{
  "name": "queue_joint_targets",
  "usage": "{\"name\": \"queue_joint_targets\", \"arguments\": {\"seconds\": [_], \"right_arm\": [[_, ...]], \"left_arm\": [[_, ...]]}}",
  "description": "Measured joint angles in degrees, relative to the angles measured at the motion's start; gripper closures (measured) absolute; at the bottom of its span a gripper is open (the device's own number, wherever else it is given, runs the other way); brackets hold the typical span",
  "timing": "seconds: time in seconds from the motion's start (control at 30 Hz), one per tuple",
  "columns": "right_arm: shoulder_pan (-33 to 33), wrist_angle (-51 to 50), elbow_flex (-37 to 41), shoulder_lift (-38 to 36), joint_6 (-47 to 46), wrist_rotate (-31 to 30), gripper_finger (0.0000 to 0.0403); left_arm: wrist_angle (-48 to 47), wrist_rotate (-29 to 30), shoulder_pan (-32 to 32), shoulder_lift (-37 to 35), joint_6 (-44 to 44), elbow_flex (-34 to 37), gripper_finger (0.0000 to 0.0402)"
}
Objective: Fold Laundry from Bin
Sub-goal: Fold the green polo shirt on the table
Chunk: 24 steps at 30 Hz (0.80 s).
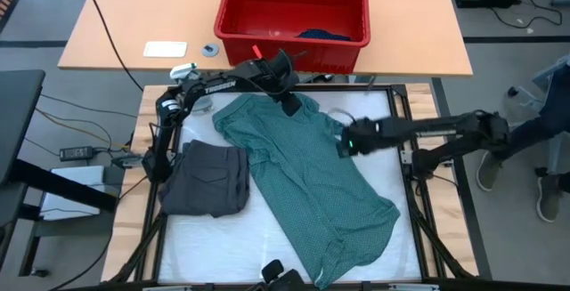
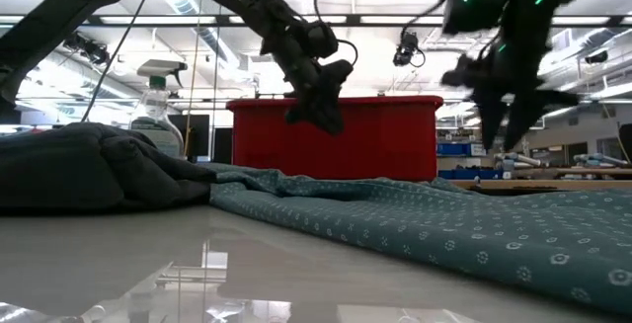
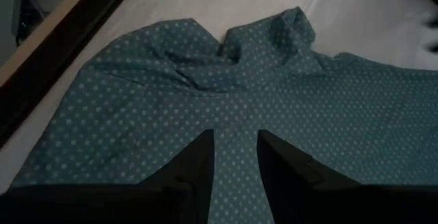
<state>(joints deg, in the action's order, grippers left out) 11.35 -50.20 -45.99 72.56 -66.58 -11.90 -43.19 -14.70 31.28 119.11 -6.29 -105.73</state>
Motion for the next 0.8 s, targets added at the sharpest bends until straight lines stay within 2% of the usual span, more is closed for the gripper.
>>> {"name": "queue_joint_targets", "arguments": {"seconds": [0.17,0.33,0.5,0.6,0.8], "right_arm": [[16.3,10.4,0.9,5.0,14.3,1.4,0.0254],[26.4,20.5,0.9,12.4,24.5,13.0,0.0254],[29.6,24.7,0.1,18.6,29.1,17.6,0.0255],[30.2,25.2,-1.5,21.2,31.1,19.3,0.0272],[30.0,25.3,-4.7,21.4,34.7,16.2,0.0387]], "left_arm": [[-0.8,0.0,0.3,-0.1,4.9,-3.0,0.0286],[0.1,0.0,1.7,-0.1,5.6,-4.7,0.0286],[0.5,0.1,3.4,-0.1,6.5,-4.7,0.0286],[0.6,0.1,4.4,-0.1,8.3,-4.6,0.0286],[1.1,0.1,6.1,-0.1,8.6,-4.5,0.0286]]}}
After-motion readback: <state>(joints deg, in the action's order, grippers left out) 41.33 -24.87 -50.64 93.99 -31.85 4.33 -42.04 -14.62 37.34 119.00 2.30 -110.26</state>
